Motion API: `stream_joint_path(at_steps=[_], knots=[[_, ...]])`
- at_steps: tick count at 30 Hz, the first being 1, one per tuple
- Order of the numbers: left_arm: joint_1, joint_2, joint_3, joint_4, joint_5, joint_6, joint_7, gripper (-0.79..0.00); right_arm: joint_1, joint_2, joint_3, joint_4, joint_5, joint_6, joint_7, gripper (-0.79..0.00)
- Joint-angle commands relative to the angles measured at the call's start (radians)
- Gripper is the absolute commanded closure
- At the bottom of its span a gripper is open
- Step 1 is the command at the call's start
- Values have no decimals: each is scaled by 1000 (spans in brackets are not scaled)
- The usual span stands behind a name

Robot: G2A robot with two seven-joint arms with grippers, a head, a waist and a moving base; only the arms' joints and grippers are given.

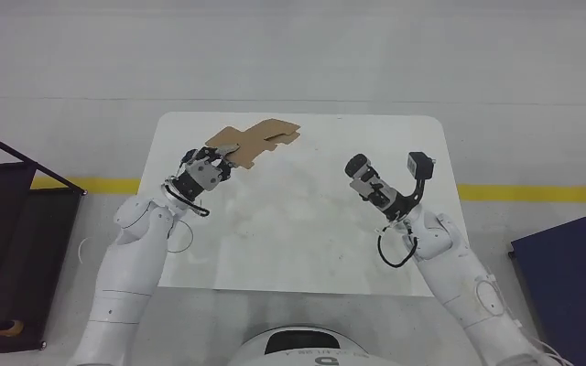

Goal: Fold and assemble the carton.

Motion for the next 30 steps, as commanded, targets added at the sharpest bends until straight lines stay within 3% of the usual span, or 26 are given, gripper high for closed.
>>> stream_joint_path(at_steps=[1,6,14,18,20,21,24,30], knots=[[-7,3,8,0,29,12,-29,0,-4,-1,-38,-4,68,22,56,-785],[1,10,48,-33,113,-12,-139,0,60,3,-118,33,421,117,319,-785],[-6,21,71,-51,158,-27,-282,0,122,8,-146,89,869,201,672,-785],[-17,31,73,-44,207,-21,-359,0,153,9,-143,139,1123,368,913,-785],[-21,37,76,-39,232,-14,-400,0,183,6,-135,205,1176,402,970,-671],[-24,40,76,-37,242,-12,-419,0,194,2,-144,223,1197,430,997,-560],[-29,47,77,-32,268,-11,-461,0,230,-11,-167,275,1214,460,1058,-422],[-39,55,90,-23,297,-27,-502,0,269,-38,-216,328,1219,490,1125,-391]])
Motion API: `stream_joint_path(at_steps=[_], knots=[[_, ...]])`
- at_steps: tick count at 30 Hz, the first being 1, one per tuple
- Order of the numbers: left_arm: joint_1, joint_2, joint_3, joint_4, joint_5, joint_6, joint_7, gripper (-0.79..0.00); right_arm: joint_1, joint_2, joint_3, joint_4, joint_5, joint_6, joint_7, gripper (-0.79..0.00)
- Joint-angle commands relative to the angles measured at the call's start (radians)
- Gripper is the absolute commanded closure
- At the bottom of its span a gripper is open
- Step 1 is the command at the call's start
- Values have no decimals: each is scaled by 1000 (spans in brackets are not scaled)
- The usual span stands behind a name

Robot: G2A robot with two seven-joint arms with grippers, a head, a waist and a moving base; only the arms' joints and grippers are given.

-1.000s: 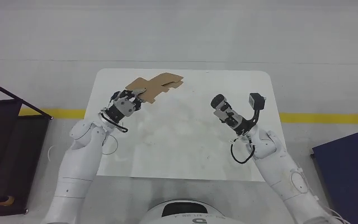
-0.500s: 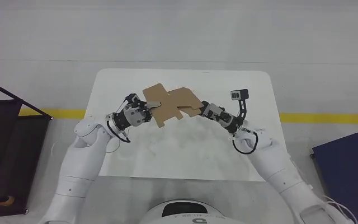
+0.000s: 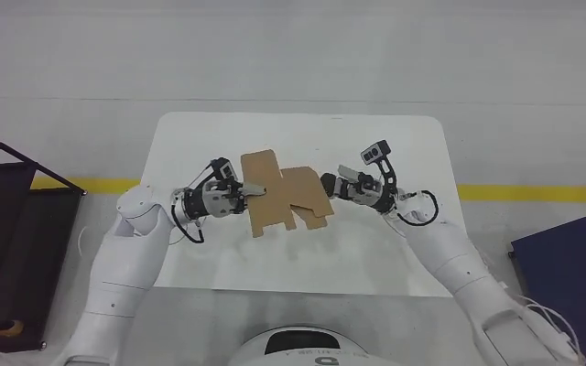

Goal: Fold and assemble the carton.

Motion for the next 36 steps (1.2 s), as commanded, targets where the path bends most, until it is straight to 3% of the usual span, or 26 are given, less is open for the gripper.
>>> stream_joint_path(at_steps=[1,6,14,17,19,23,24,25,26,31,36], knots=[[-5,3,12,7,22,0,-19,0,6,-8,-10,9,21,13,23,-391],[-16,12,28,20,69,-13,-54,0,25,-27,-36,35,40,39,81,-357],[-30,20,32,58,59,-30,-62,0,38,-43,-59,41,-46,57,99,-191],[-34,22,36,60,53,-37,-67,0,41,-47,-65,39,-86,53,96,-102],[-36,24,39,60,51,-37,-72,0,40,-48,-66,36,-106,49,92,0],[-44,30,50,63,68,-22,-94,0,37,-50,-60,34,-126,44,87,0],[-44,31,53,66,66,-16,-101,-80,36,-50,-57,34,-126,44,86,0],[-47,32,52,71,62,-11,-105,-477,36,-50,-54,35,-128,43,85,0],[-49,34,47,76,58,-10,-103,-785,35,-51,-50,36,-128,41,84,0],[-53,43,-15,135,-11,-13,-83,-785,32,-52,-25,38,-126,7,50,0],[-53,58,-103,235,-84,10,-84,-785,-17,-43,57,-62,-199,-240,-198,0]])
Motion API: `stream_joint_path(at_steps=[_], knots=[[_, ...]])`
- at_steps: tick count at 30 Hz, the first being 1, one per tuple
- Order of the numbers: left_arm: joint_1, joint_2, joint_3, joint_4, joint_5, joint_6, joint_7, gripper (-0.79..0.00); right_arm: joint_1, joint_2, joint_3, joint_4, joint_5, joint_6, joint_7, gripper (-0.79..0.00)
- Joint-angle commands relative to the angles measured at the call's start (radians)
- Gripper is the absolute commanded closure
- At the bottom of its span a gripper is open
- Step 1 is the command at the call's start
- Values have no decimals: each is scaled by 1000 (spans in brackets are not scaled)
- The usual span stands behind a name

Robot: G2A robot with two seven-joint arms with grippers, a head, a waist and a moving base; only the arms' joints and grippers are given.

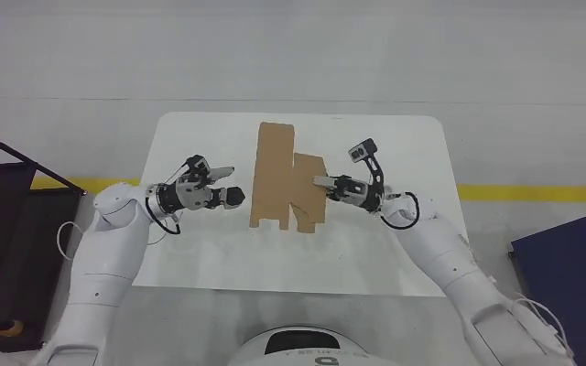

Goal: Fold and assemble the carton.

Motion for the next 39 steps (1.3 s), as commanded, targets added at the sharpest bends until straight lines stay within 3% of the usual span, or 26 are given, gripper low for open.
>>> stream_joint_path(at_steps=[1,4,10,15,20,30,33,37,39], knots=[[-2,5,-26,45,-22,13,-3,-785,-35,5,46,-59,-9,-132,-132,0],[-7,7,-38,105,-67,38,-7,-785,-83,14,103,-99,-170,-317,-331,0],[-19,3,-19,164,-121,69,-13,-785,-211,-18,306,-307,-527,-317,-636,0],[-19,3,-19,164,-121,69,-13,-785,-283,-52,333,-406,-731,-317,-852,0],[-19,3,-19,164,-121,69,-13,-785,-298,-66,329,-424,-812,-317,-950,0],[-19,3,-19,164,-121,69,-13,-785,-300,-66,326,-424,-808,-310,-950,0],[-19,3,-19,164,-121,69,-13,-785,-299,-66,252,-438,-547,-194,-873,0],[-19,3,-19,164,-121,69,-13,-785,-259,-47,245,-437,81,204,-468,0],[-19,3,-19,164,-121,69,-13,-785,-232,-39,281,-387,295,421,-300,0]])
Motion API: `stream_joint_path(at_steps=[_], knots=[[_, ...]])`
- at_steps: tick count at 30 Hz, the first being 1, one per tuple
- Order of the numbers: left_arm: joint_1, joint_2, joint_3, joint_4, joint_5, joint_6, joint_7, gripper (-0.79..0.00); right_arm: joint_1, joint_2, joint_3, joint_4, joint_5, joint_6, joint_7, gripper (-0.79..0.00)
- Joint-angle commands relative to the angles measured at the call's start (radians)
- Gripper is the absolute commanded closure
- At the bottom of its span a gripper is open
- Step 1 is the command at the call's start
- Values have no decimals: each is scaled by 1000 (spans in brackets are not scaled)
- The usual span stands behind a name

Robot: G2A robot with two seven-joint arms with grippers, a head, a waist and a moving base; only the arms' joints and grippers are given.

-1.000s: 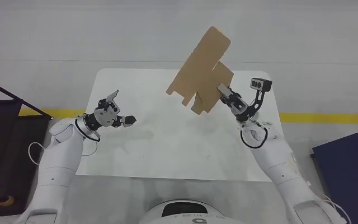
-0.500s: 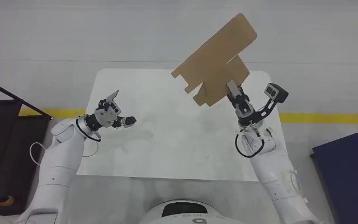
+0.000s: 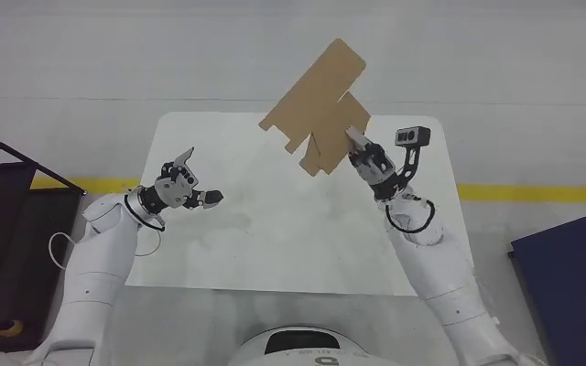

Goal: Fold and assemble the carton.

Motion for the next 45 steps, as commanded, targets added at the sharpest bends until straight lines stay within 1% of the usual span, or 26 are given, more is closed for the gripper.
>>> stream_joint_path(at_steps=[1,3,4,6,7,9,11,15,25,26,27,28,29,30,34,35,36,38,41,45], knots=[[0,0,0,0,0,0,0,-785,29,6,27,65,381,278,183,0],[0,0,0,0,0,0,0,-785,60,7,28,118,479,448,249,0],[0,0,0,0,0,0,0,-785,75,6,24,148,531,538,246,0],[0,0,0,0,0,0,0,-785,105,3,9,191,611,685,265,0],[0,0,0,0,0,0,0,-785,122,2,1,212,625,742,263,0],[0,0,0,0,0,0,0,-785,143,-2,-23,231,653,828,290,0],[0,0,0,0,0,0,0,-785,155,-6,-44,248,667,882,308,0],[0,0,0,0,0,0,0,-785,184,-17,-74,304,771,1031,313,0],[0,0,0,0,0,0,0,-785,193,-18,-75,310,770,1033,310,0],[0,0,0,0,0,0,0,-785,186,-19,-81,308,786,1057,305,0],[0,0,0,0,0,0,0,-785,182,-20,-81,313,824,1109,277,0],[0,0,0,0,0,0,0,-785,187,-18,-68,305,830,1111,247,0],[0,0,0,0,0,0,0,-785,178,-17,-64,300,851,1143,231,0],[0,0,0,0,0,0,0,-785,171,-16,-62,293,901,1220,229,0],[0,0,0,0,0,0,0,-785,157,-7,-26,284,1017,1384,140,0],[0,0,0,0,0,0,0,-785,150,-6,-26,294,1059,1434,104,0],[0,0,0,0,0,0,0,-785,144,-7,-52,307,1129,1457,47,0],[0,0,0,0,0,0,0,-785,147,0,-98,292,1279,1457,-59,0],[0,0,0,0,0,0,0,-785,154,24,-142,251,1474,1457,-236,0],[0,0,0,0,0,0,0,-785,150,64,-180,175,1684,1457,-434,0]])
